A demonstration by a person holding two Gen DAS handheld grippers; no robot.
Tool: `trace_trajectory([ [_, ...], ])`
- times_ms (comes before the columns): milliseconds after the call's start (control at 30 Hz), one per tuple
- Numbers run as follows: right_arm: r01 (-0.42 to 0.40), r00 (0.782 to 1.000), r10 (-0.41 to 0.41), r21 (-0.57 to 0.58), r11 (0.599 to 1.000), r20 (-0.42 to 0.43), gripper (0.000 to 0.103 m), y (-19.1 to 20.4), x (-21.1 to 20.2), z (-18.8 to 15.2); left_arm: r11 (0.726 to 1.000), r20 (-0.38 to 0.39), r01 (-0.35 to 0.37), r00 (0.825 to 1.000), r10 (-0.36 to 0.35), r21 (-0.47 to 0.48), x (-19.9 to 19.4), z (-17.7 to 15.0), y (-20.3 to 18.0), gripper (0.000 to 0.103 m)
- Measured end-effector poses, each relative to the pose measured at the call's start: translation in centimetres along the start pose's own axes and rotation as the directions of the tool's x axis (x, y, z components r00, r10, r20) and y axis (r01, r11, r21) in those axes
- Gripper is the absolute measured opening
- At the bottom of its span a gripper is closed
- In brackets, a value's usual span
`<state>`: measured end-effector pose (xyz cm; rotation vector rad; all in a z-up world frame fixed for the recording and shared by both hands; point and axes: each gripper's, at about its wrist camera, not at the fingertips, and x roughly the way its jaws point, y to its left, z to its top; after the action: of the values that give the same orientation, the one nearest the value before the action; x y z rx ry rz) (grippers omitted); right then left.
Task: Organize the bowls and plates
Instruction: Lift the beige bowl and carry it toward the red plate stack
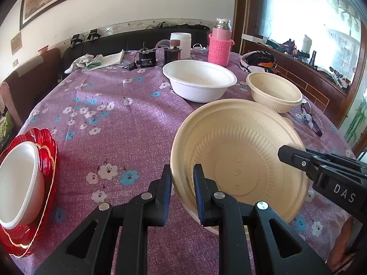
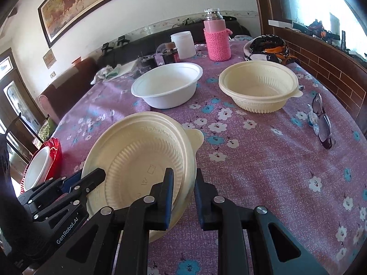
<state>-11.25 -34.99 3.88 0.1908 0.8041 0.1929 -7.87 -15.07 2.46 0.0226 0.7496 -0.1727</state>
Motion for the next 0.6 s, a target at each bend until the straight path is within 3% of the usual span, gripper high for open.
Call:
trace_trajectory([
  [300, 0.019, 1.0, -0.019, -0.004, 1.0, 0.0, 0.019, 0.7, -0.2, -0.1, 1.0, 0.022, -0.001, 1.0, 0.001, 0.002, -0.7, -0.3, 0.3, 0.018],
  [600, 0.08, 0.997, -0.079, -0.099, 0.992, 0.015, 0.019, 3.9, -0.6, -0.6, 1.0, 0.029, -0.013, 0.999, 0.014, -0.028, -1.4, -1.0, 2.0, 0.018],
])
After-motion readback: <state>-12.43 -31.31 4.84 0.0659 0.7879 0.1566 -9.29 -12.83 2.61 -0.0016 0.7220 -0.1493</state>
